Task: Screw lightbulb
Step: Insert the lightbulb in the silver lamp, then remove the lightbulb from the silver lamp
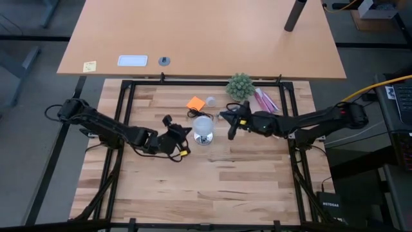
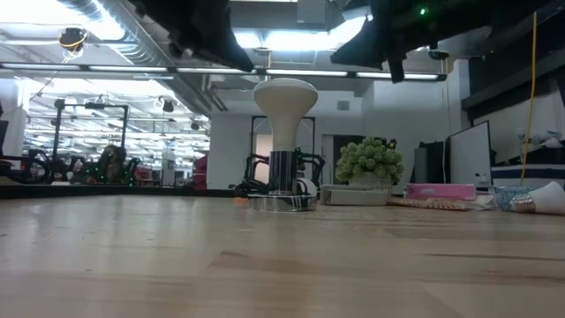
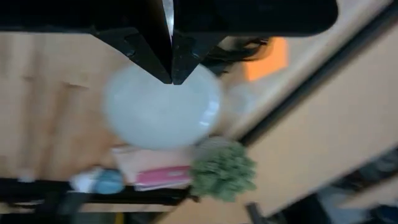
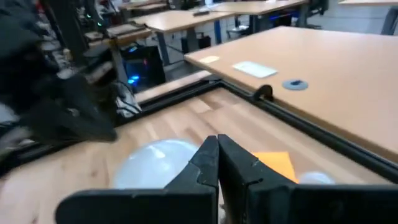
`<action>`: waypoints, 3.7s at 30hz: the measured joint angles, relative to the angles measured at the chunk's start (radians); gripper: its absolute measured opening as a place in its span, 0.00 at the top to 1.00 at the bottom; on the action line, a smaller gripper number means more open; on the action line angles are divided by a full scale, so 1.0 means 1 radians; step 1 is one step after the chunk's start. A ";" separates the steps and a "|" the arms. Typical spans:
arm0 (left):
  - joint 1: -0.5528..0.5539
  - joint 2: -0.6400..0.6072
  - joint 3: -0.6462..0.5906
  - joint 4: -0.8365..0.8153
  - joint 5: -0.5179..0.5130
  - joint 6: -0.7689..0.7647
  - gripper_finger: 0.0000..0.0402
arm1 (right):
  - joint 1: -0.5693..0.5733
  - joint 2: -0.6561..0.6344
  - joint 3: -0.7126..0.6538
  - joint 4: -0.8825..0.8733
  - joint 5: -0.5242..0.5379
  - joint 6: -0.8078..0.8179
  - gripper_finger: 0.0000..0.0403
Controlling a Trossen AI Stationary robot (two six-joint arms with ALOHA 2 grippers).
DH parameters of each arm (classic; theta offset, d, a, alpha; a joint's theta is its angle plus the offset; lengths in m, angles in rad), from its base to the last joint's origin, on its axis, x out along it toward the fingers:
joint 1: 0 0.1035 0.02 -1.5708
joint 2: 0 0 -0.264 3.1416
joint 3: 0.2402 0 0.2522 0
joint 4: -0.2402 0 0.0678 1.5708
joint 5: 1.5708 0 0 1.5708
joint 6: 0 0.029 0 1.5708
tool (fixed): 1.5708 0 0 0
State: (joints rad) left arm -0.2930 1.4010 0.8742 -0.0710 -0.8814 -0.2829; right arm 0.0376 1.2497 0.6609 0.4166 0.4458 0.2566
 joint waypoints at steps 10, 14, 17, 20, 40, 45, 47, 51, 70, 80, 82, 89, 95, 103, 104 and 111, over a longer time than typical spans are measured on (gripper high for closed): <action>-0.015 0.056 0.000 0.010 0.115 -0.065 1.00 | 0.001 0.162 0.000 0.077 -0.015 0.005 0.99; -0.012 0.071 0.000 0.009 0.121 -0.076 1.00 | 0.001 0.200 0.000 0.106 -0.019 0.007 0.99; -0.007 0.074 0.000 0.010 0.090 -0.067 1.00 | 0.001 0.208 0.000 0.105 -0.022 0.032 0.99; 0.002 0.076 0.000 0.005 0.059 -0.064 1.00 | 0.001 0.208 0.000 0.107 -0.077 0.063 0.99; 0.111 0.075 0.000 0.003 0.043 -0.050 1.00 | 0.003 0.209 0.000 0.102 -0.317 0.296 0.99; 0.124 0.075 0.000 0.001 0.036 -0.033 1.00 | 0.015 0.205 0.000 0.125 -0.314 0.248 0.99; 0.113 0.075 0.000 0.001 0.011 -0.027 1.00 | 0.016 0.194 0.000 0.161 -0.317 0.209 0.99; 0.080 0.072 0.000 0.002 -0.012 -0.027 1.00 | 0.024 0.146 0.000 0.155 -0.329 0.176 0.99; 0.083 0.072 0.005 0.007 -0.166 0.065 1.00 | 0.143 0.125 0.000 0.049 -0.033 0.157 0.99; 0.145 0.010 0.005 0.021 -0.072 0.145 1.00 | 0.181 0.086 -0.001 0.049 -0.083 0.089 0.99; 0.132 -0.049 0.005 0.029 -0.052 0.184 1.00 | 0.180 0.018 -0.001 0.051 -0.118 0.038 0.99; 0.055 -0.341 0.007 -0.014 -0.046 0.323 1.00 | 0.179 -0.329 0.000 -0.080 -0.124 -0.138 0.99; 0.003 -0.506 0.007 -0.061 -0.047 0.259 1.00 | 0.179 -0.536 0.000 -0.189 -0.124 -0.159 0.99; -0.029 -0.565 0.007 -0.071 -0.046 0.155 1.00 | 0.179 -0.632 0.000 -0.241 -0.124 -0.159 0.99; -0.029 -0.565 0.007 -0.071 -0.046 0.155 1.00 | 0.179 -0.635 0.000 -0.242 -0.124 -0.159 0.99; -0.028 -0.560 0.007 -0.089 -0.046 0.182 1.00 | 0.178 -0.622 0.000 -0.241 -0.123 -0.159 0.99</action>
State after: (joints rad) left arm -0.3214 0.8406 0.8810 -0.1601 -0.9273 -0.1013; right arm 0.2157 0.6276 0.6609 0.1753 0.3223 0.0975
